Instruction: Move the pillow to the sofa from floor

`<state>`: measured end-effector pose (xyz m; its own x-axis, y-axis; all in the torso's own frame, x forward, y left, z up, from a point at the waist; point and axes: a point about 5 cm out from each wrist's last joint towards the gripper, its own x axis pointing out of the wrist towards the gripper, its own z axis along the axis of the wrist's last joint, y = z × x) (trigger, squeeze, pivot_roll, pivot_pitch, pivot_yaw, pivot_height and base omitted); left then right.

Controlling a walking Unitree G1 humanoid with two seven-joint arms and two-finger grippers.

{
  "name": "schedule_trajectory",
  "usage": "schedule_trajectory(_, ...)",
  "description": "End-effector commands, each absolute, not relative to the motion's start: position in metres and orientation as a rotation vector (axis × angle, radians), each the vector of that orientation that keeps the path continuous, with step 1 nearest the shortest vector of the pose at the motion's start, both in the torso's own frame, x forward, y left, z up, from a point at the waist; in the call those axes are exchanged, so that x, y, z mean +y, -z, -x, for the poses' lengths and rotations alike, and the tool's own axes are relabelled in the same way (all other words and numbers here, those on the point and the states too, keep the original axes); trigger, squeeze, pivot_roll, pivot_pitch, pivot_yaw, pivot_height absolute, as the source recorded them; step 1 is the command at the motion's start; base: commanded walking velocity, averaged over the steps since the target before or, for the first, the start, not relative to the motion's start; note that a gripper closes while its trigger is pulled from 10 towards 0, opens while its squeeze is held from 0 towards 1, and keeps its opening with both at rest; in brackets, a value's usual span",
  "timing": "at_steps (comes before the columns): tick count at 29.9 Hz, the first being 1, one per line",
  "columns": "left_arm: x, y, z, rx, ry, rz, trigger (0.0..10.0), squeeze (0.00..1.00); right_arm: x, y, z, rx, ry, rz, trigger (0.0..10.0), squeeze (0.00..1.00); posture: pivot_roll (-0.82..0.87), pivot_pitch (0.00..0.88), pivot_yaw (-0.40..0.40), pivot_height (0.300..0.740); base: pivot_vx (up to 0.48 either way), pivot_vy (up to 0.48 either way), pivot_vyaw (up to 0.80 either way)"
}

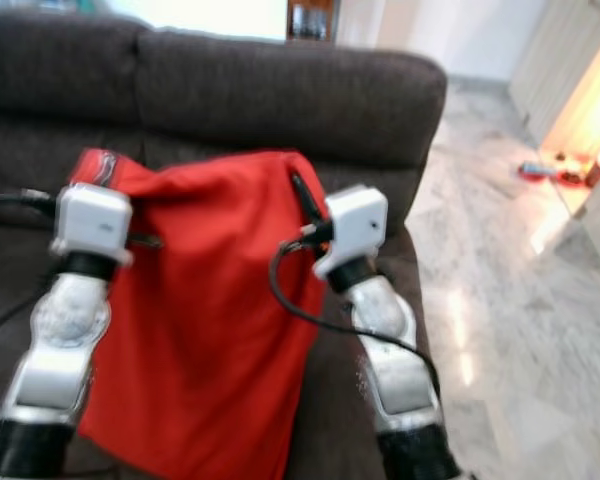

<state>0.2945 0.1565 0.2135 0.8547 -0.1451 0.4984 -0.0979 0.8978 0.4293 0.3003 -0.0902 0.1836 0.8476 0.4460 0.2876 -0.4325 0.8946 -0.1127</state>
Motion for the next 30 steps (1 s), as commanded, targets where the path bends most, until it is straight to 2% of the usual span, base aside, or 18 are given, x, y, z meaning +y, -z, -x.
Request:
schedule_trajectory(1,0.157,-0.206,-0.292,-0.533,0.052,-0.475,10.0,0.00,-0.077,-0.173,-0.296,-0.273,-0.538,0.088,10.0,0.00,0.15,0.000,-0.075,0.738,0.000,0.000,0.00)
schedule_trajectory(3,0.152,-0.192,-0.292,-0.481,0.099,-0.492,10.0,0.00,-0.072,-0.159,-0.291,-0.238,-0.588,0.114,10.0,0.00,0.15,0.000,-0.076,0.738,0.000,0.000,0.00)
schedule_trajectory(14,0.147,-0.173,-0.290,-0.406,0.148,-0.515,10.0,0.00,-0.073,-0.144,-0.287,-0.181,-0.583,0.085,10.0,0.00,0.15,0.000,-0.077,0.738,0.000,0.000,0.00)
schedule_trajectory(15,0.147,-0.173,-0.290,-0.403,0.149,-0.518,10.0,0.05,-0.073,-0.144,-0.287,-0.178,-0.586,0.084,10.0,0.00,0.15,0.000,-0.078,0.738,0.000,0.000,0.00)
schedule_trajectory(16,0.147,-0.173,-0.290,-0.403,0.149,-0.518,10.0,0.05,-0.073,-0.144,-0.287,-0.178,-0.586,0.084,10.0,0.00,0.15,0.000,-0.078,0.738,0.000,0.000,0.00)
schedule_trajectory(17,0.147,-0.172,-0.290,-0.401,0.149,-0.520,10.0,0.35,-0.073,-0.144,-0.287,-0.178,-0.587,0.083,10.0,0.05,0.15,0.000,-0.079,0.738,0.000,0.000,0.00)
schedule_trajectory(18,0.147,-0.171,-0.290,-0.398,0.148,-0.520,10.0,0.93,-0.074,-0.143,-0.287,-0.178,-0.585,0.083,10.0,0.57,0.15,0.000,-0.079,0.738,0.000,0.000,0.00)
schedule_trajectory(19,0.147,-0.171,-0.290,-0.398,0.148,-0.520,10.0,0.93,-0.074,-0.143,-0.287,-0.178,-0.585,0.083,10.0,0.57,0.15,0.000,-0.079,0.738,0.000,0.000,0.00)
schedule_trajectory(20,0.147,-0.171,-0.290,-0.398,0.151,-0.517,10.0,1.00,-0.074,-0.144,-0.287,-0.179,-0.580,0.083,10.0,1.00,0.15,0.000,-0.081,0.738,0.000,0.000,0.00)
schedule_trajectory(30,0.144,-0.171,-0.290,-0.399,0.161,-0.511,10.0,1.00,-0.079,-0.146,-0.290,-0.192,-0.536,0.095,10.0,1.00,0.14,0.000,-0.079,0.738,0.000,0.000,0.00)
